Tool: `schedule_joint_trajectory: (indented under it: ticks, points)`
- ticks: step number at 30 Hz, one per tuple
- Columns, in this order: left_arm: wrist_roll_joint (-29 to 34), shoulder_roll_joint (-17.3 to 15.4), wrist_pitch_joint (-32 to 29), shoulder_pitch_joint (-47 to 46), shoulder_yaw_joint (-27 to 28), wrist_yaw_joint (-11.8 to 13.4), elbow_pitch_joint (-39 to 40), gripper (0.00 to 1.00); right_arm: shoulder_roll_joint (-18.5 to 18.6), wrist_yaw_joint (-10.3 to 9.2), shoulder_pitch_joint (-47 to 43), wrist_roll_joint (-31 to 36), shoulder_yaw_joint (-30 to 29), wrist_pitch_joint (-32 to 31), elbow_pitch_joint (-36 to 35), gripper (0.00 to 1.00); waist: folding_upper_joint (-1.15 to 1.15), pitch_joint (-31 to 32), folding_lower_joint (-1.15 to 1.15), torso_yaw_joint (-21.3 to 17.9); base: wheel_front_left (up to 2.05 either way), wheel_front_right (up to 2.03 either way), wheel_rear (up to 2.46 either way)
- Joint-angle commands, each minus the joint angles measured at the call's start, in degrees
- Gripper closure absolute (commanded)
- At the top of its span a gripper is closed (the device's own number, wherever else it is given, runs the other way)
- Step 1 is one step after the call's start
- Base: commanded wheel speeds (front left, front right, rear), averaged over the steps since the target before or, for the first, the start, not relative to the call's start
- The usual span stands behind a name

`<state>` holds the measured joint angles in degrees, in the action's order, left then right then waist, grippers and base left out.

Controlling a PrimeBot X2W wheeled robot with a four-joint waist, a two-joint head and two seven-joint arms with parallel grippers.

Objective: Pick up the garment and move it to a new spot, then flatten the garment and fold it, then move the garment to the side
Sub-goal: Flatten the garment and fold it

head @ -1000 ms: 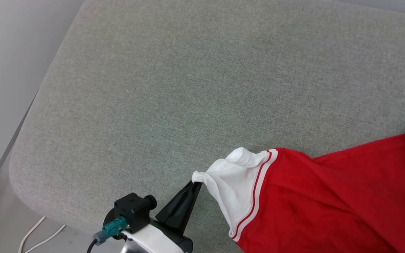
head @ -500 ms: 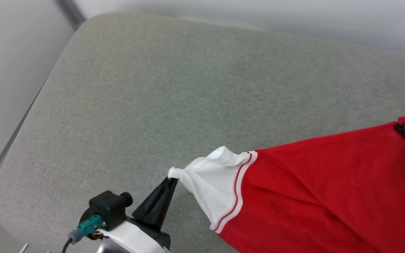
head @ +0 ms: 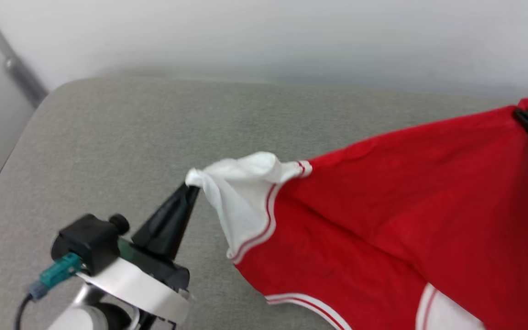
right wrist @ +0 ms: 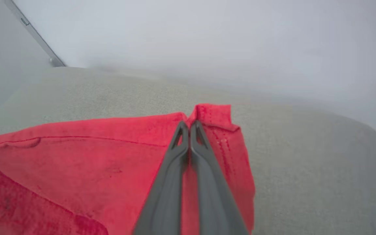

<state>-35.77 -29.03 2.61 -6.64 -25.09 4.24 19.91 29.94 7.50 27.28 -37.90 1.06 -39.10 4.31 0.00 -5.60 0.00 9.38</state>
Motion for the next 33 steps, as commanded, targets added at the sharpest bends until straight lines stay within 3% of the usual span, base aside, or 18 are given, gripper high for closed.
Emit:
schedule_joint_trajectory:
  ticks: [1,9,23,33]
  points:
    - [0.44,-0.6,-0.35,-1.6,0.78,0.28,1.03,1.0,0.1,-0.01,0.13,-0.28,-0.07,0.51,-1.44,1.0,0.0,1.26,0.0,-2.19,0.0,0.0,0.0]
    - [-2.1,-1.13,-0.36,-8.51,7.3,1.75,6.54,1.0,-2.01,-0.02,0.56,-0.04,-2.62,0.69,-10.42,1.0,0.0,2.56,0.0,-6.49,0.0,0.0,0.0]
    - [-1.02,-6.46,-4.52,-23.88,15.86,3.62,11.16,1.0,-5.38,-0.02,4.89,1.72,-6.35,-1.01,-22.89,1.0,0.0,-0.23,0.0,-12.1,0.0,0.0,0.0]
    - [-0.9,-9.34,-8.73,-42.54,16.69,0.83,5.19,1.0,-4.52,-0.02,13.69,2.72,-7.07,0.36,-23.15,1.0,0.0,-9.25,0.0,-12.51,0.0,0.0,0.0]
